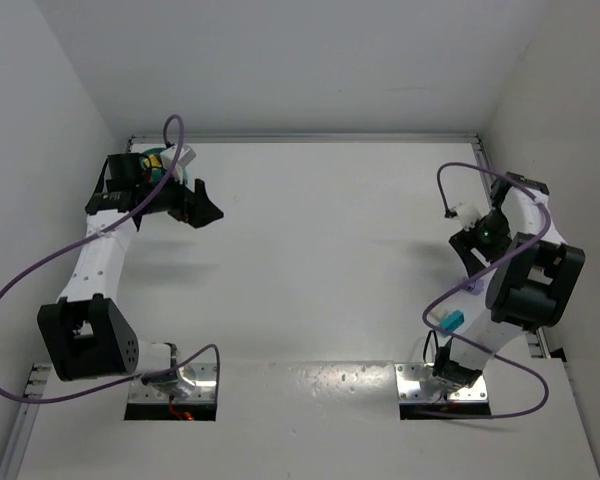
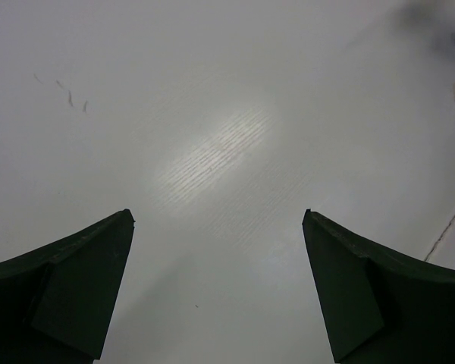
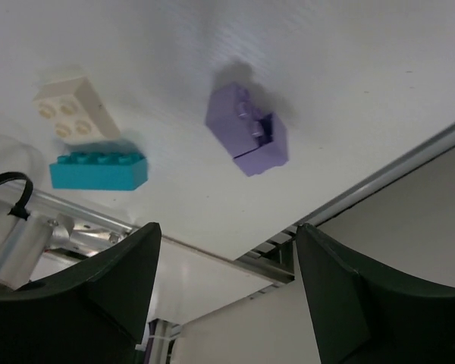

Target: Sort the legos into containers by color

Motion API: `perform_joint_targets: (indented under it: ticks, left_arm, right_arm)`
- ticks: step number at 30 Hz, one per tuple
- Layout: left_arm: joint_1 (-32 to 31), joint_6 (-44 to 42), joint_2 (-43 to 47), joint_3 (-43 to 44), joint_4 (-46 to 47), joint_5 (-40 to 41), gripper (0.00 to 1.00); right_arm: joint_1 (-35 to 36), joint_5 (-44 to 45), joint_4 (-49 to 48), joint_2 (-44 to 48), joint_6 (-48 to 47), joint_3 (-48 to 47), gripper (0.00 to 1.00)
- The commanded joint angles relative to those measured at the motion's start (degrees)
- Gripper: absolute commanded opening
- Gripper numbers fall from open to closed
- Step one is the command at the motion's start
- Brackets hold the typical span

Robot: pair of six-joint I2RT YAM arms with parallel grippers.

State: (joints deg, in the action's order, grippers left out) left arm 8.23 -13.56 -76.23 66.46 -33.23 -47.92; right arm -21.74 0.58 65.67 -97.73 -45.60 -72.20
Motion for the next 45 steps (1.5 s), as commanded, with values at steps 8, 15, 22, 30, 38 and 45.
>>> perform_joint_targets:
  ticks: [8,15,22,30,38,45]
  left_arm:
    - [-0.7,-0.5,-6.7,3.2,3.5,-5.9,1.00]
    - [-0.7,0.0,-9.2,3.8,3.5,-6.5,1.00]
    - [-0.7,0.0,-10.8,3.8,3.5,-6.5,1.00]
    - [-0.7,0.6,-12.6,3.8,3.5,-6.5,1.00]
    - [-0.7,1.6,-13.2,4.3,4.1,-6.0,1.00]
    - [0.5,2.9,-11.4,3.6,4.7,-5.4,1.00]
  right_arm:
    - [0.8,0.3,-7.0,0.4,-6.4,5.7,0.72]
    - [0.8,0.8,-10.2,-2.7,-9.4,7.1,0.71]
    - [0.8,1.4,-12.1,-6.6,-10.5,7.1,0.70]
    - [3.1,1.4,-12.9,-8.6,-10.5,8.7,0.61]
    - [5.6,0.8,-15.1,-8.6,-9.4,10.9,0.26]
    - [11.1,-9.0,-12.0,-7.4,-2.4,6.2,0.10]
